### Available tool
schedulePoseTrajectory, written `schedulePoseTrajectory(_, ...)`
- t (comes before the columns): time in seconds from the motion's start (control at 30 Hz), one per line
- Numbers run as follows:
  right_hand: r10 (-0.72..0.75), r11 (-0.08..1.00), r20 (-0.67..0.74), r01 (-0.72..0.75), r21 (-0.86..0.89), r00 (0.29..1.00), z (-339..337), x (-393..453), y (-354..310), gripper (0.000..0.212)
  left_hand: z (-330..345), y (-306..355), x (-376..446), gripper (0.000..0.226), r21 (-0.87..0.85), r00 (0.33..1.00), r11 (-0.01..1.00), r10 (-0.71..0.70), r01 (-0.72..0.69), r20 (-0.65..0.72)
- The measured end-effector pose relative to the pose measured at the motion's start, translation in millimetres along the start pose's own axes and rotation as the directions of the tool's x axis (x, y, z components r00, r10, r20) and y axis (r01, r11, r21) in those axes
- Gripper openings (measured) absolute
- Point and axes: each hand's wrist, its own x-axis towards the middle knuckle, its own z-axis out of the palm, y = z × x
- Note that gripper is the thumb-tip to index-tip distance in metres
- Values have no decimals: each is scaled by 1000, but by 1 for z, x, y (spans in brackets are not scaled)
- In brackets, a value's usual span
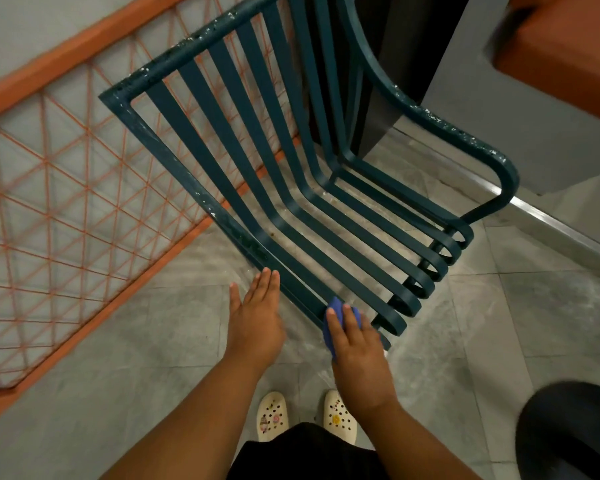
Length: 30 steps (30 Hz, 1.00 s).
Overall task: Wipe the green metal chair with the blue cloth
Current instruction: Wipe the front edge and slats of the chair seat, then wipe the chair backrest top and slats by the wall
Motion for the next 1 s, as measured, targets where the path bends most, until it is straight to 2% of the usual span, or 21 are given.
schedulePoseTrajectory(0.1, -59, 994, -1, 59, -90, 998, -8, 27, -28, 97, -2, -3, 0, 70, 22, 1000, 1000, -12, 12, 2)
schedulePoseTrajectory(0.2, -93, 983, 93, 106, -148, 991, -12, 49, -44, 82, -2, -7, 0, 70, 37, 1000, 999, -24, 24, -5)
schedulePoseTrajectory(0.4, -92, 967, 147, 124, -223, 985, -27, 83, -70, 86, -5, -15, -1, 67, 63, 999, 998, -31, 30, 10)
schedulePoseTrajectory(0.57, -104, 970, 135, 131, -206, 985, -23, 61, -52, 88, -16, -27, -7, 69, 36, 1000, 999, -3, 2, 31)
schedulePoseTrajectory(0.67, -15, 971, 136, 47, -234, 991, -16, 37, -37, 99, -22, -37, -6, 64, 6, 998, 1000, 28, -28, 49)
schedulePoseTrajectory(0.73, 38, 960, 115, -4, -281, 993, -19, 30, -39, 86, -25, -45, -4, 59, -25, 997, 998, 51, -50, 51)
schedulePoseTrajectory(0.83, 140, 963, 72, -119, -244, 987, -25, 37, -56, 67, -33, -55, 1, 57, -28, 996, 997, 69, -68, 62)
schedulePoseTrajectory(0.9, 179, 955, 85, -152, -256, 980, -29, 41, -67, 62, -40, -64, 4, 62, -24, 995, 997, 76, -75, 70)
schedulePoseTrajectory(1.0, 187, 946, 134, -142, -290, 973, -35, 42, -69, 68, -51, -77, 11, 70, -56, 993, 995, 91, -87, 78)
